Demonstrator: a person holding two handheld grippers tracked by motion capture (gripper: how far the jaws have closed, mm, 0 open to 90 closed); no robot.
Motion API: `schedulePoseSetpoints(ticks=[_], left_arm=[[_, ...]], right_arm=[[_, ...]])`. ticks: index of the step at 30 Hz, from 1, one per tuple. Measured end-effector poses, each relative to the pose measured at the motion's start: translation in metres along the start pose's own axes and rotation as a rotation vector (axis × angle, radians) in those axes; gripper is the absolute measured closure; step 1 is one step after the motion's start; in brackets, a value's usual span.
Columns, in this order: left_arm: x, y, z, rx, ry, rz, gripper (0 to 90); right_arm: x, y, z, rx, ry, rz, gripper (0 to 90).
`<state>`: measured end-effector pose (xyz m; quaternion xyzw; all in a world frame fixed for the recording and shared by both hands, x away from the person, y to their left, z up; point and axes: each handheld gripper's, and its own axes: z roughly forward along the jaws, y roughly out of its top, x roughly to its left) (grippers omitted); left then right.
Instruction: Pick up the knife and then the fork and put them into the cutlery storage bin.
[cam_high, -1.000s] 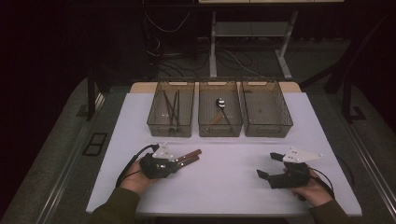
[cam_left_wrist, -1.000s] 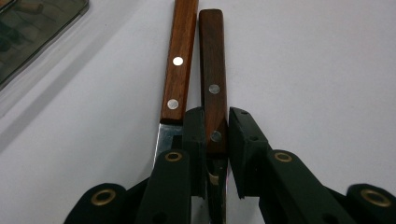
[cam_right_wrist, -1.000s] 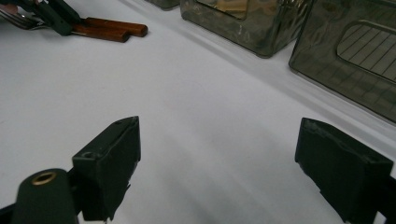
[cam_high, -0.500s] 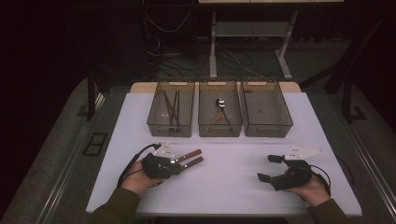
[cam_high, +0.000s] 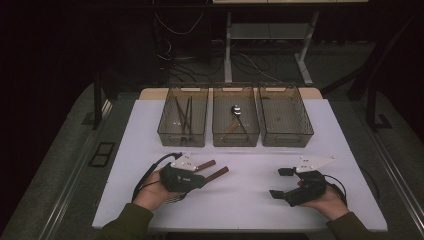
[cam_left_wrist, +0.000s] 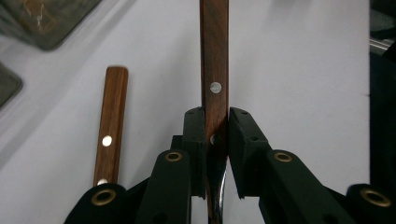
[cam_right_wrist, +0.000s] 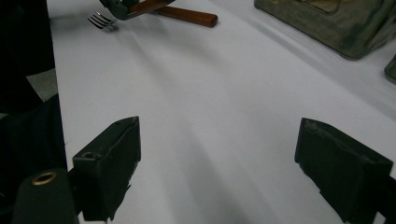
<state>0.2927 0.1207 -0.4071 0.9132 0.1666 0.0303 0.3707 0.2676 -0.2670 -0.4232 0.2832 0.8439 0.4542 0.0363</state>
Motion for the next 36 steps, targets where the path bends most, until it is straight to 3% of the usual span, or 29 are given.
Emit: schedulePoseSetpoints(ticks=[7,16,18,19,22,26,27,32,36], left_arm=[[-0.005,0.023,0.004,-0.004,-0.051,0.062,77.2],[-0.014,0.053,0.023,0.0,-0.13,0.146,77.1],[-0.017,0.059,0.027,0.0,-0.147,0.162,77.1],[-0.017,0.062,0.029,0.012,-0.157,0.191,77.1],[-0.022,0.07,0.036,0.017,-0.177,0.213,77.1],[-0.029,0.078,0.042,0.045,-0.201,0.25,77.1],[-0.031,0.08,0.043,0.054,-0.206,0.254,77.1],[-0.035,0.086,0.048,0.081,-0.204,0.3,77.1],[-0.037,0.088,0.049,0.116,-0.206,0.309,77.1]], right_arm=[[0.004,0.022,0.003,0.001,0.057,-0.068,14.5],[0.015,0.055,0.017,0.034,0.15,-0.168,16.1],[0.016,0.058,0.021,0.041,0.171,-0.182,24.1],[0.017,0.059,0.023,0.045,0.186,-0.191,24.8],[0.019,0.061,0.028,0.078,0.212,-0.208,29.1],[0.02,0.064,0.033,0.126,0.241,-0.255,38.2],[0.019,0.064,0.035,0.141,0.243,-0.291,40.8],[0.023,0.067,0.042,0.2,0.257,-0.335,52.6],[0.025,0.067,0.047,0.244,0.261,-0.365,60.6]])
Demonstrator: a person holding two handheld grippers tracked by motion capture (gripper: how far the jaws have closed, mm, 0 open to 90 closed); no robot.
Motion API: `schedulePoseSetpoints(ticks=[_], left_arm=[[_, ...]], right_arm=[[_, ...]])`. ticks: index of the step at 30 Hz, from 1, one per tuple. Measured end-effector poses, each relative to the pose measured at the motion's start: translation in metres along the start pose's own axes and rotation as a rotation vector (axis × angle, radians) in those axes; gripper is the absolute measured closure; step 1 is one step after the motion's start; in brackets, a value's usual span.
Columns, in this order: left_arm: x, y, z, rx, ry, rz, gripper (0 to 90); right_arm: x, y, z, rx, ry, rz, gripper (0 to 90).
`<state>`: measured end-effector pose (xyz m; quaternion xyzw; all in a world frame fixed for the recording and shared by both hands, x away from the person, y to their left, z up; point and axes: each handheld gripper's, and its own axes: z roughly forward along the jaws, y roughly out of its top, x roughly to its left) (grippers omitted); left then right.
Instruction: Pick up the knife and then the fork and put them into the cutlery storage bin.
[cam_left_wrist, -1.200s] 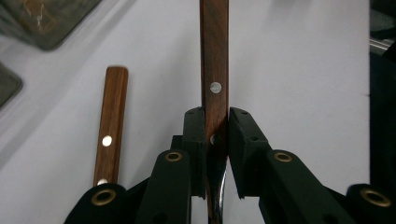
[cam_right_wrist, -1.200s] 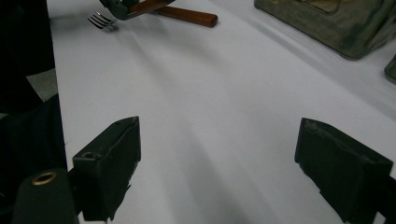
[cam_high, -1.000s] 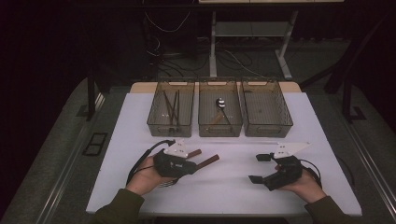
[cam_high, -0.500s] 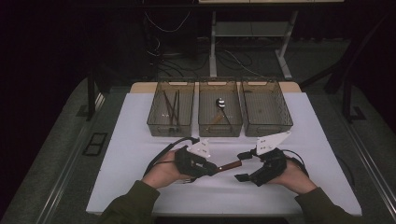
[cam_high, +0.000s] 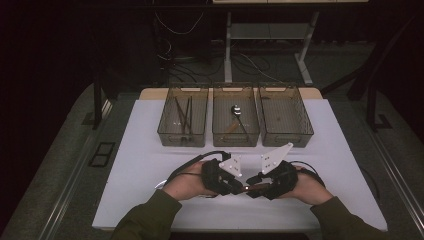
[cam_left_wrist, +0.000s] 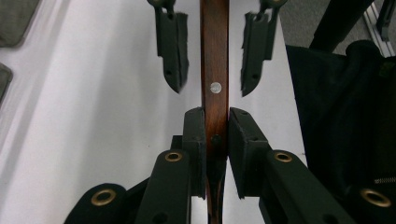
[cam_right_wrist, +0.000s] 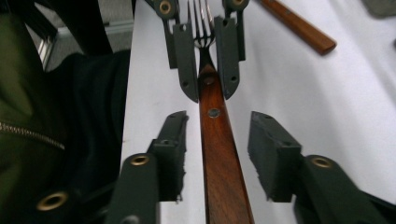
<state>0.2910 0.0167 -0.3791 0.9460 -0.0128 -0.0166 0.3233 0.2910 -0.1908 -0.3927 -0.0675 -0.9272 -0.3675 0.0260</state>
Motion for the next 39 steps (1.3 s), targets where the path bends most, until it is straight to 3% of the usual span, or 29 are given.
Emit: schedulePoseSetpoints(ticks=[4,10,19,23,25,26,27,30,32,36,39], left_arm=[[0.0,0.002,0.001,0.021,-0.002,0.013,77.1],[-0.002,0.004,0.004,0.031,-0.001,0.029,77.1],[-0.002,0.004,0.005,0.045,-0.001,0.046,76.9],[-0.003,0.002,0.005,0.016,0.022,0.066,76.5],[-0.002,0.001,0.004,0.017,0.026,0.071,75.2],[-0.002,0.001,0.003,0.008,0.037,0.073,70.1],[-0.004,0.0,0.002,-0.003,0.039,0.048,65.9],[-0.002,-0.005,-0.004,-0.036,0.067,0.05,56.0],[0.0,-0.011,-0.009,-0.072,0.081,0.021,51.2],[0.0,-0.031,-0.02,-0.162,0.125,-0.073,44.3],[-0.001,-0.047,-0.03,-0.204,0.164,-0.142,37.8]], right_arm=[[-0.001,0.001,0.004,0.03,0.01,-0.021,68.8],[0.001,0.002,0.008,0.058,0.022,-0.017,74.1],[0.002,0.001,0.01,0.069,0.028,-0.01,75.4],[0.0,0.0,0.01,0.054,0.03,-0.004,75.6],[0.0,0.0,0.008,0.052,0.031,0.017,75.7],[0.0,-0.001,0.008,0.053,0.028,0.022,75.7],[-0.001,-0.001,0.007,0.056,0.014,0.019,75.7],[-0.003,-0.005,0.005,0.048,0.001,0.034,75.7],[-0.005,-0.007,0.003,0.041,-0.008,0.036,75.6],[-0.008,-0.011,-0.004,0.027,-0.025,0.055,75.6],[-0.01,-0.015,-0.009,0.017,-0.049,0.072,75.6]])
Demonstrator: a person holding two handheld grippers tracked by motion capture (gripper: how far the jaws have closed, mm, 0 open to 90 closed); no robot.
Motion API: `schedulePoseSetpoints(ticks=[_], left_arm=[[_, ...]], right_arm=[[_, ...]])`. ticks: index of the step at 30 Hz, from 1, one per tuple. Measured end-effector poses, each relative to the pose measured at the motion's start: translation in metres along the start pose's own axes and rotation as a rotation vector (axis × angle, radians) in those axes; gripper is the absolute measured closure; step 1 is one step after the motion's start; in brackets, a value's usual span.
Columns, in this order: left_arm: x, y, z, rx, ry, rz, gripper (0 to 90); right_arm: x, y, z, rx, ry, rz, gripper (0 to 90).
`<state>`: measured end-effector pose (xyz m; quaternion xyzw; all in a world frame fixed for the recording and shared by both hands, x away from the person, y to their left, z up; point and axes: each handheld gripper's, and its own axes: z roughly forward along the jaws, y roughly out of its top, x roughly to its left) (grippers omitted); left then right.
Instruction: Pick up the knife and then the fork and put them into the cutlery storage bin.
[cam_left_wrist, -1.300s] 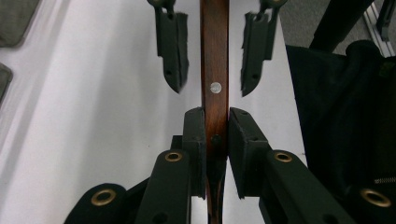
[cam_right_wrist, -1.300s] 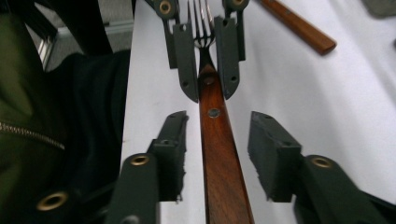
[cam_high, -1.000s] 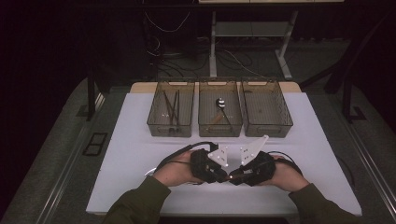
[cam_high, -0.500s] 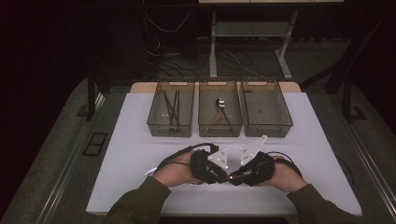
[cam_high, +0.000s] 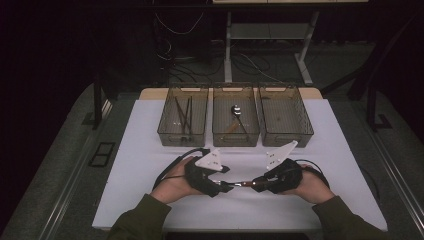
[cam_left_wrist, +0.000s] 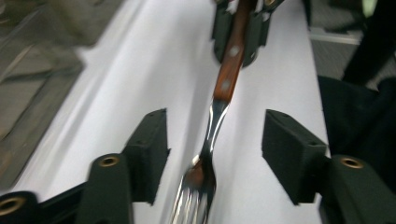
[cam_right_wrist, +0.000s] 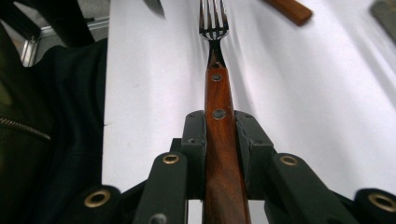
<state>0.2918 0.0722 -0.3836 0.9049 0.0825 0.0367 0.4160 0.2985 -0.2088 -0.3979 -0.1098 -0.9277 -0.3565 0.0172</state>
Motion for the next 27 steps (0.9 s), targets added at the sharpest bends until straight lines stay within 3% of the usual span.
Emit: schedulePoseSetpoints(ticks=[6,13,14,21,27], left_arm=[[0.004,-0.029,-0.019,-0.069,0.089,-0.111,27.3],[-0.001,-0.056,-0.033,-0.095,0.169,-0.164,18.9],[-0.001,-0.059,-0.035,-0.1,0.179,-0.177,17.6],[-0.004,-0.08,-0.039,-0.137,0.217,-0.254,11.7],[-0.005,-0.088,-0.036,-0.134,0.235,-0.279,6.0]], right_arm=[[-0.005,-0.009,-0.01,-0.027,-0.043,0.059,75.5],[-0.013,-0.019,-0.022,-0.053,-0.1,0.109,75.5],[-0.012,-0.019,-0.023,-0.067,-0.094,0.137,75.5],[-0.02,-0.027,-0.032,-0.1,-0.131,0.184,75.5],[-0.025,-0.03,-0.042,-0.129,-0.163,0.21,75.5]])
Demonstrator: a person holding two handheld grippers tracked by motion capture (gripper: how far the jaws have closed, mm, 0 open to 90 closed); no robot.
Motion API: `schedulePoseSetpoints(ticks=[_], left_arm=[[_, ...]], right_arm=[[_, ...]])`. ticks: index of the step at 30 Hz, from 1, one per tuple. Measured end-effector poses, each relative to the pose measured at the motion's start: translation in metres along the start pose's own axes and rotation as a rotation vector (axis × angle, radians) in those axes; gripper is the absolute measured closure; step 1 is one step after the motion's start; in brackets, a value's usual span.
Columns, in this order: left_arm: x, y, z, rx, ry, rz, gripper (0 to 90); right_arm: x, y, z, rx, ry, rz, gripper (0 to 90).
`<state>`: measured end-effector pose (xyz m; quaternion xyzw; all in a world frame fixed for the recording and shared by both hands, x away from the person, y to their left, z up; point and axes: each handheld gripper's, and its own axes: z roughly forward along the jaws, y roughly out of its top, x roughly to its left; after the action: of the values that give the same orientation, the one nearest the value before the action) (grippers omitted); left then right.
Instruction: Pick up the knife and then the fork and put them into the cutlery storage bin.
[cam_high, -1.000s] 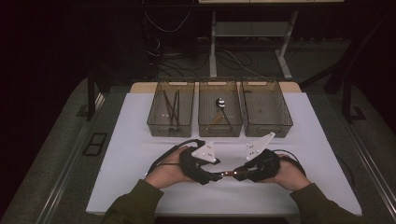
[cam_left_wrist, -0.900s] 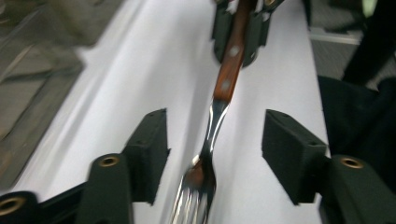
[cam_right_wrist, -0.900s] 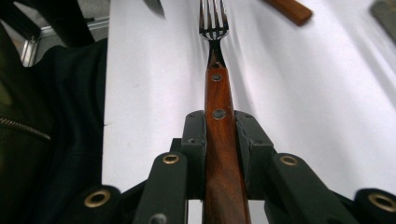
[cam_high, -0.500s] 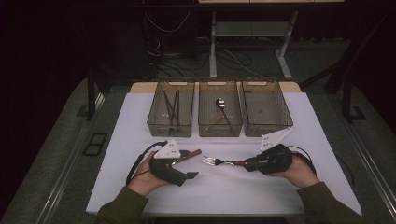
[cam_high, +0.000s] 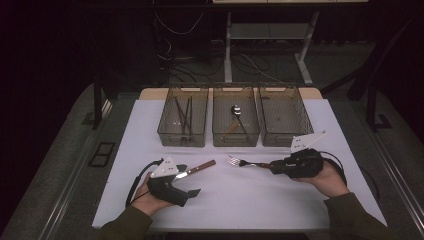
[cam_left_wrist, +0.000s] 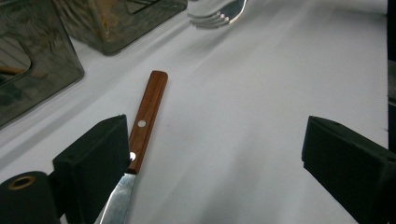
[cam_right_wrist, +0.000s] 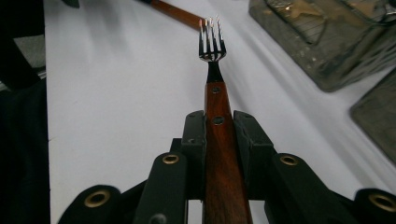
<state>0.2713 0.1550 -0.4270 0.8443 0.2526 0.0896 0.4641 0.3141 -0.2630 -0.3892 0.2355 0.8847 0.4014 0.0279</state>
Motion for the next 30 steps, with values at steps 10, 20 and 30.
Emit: schedulePoseSetpoints(ticks=[10,20,30], left_arm=[[0.001,0.0,0.0,-0.022,0.024,-0.015,0.0],[0.002,-0.002,0.001,-0.018,0.017,-0.012,0.0],[0.001,-0.002,0.002,-0.019,0.015,-0.015,0.0]], right_arm=[[-0.013,0.002,-0.021,-0.06,-0.044,0.033,75.5],[-0.029,0.002,-0.047,-0.135,-0.103,0.078,75.5],[-0.052,0.002,-0.068,-0.197,-0.187,0.133,75.5]])
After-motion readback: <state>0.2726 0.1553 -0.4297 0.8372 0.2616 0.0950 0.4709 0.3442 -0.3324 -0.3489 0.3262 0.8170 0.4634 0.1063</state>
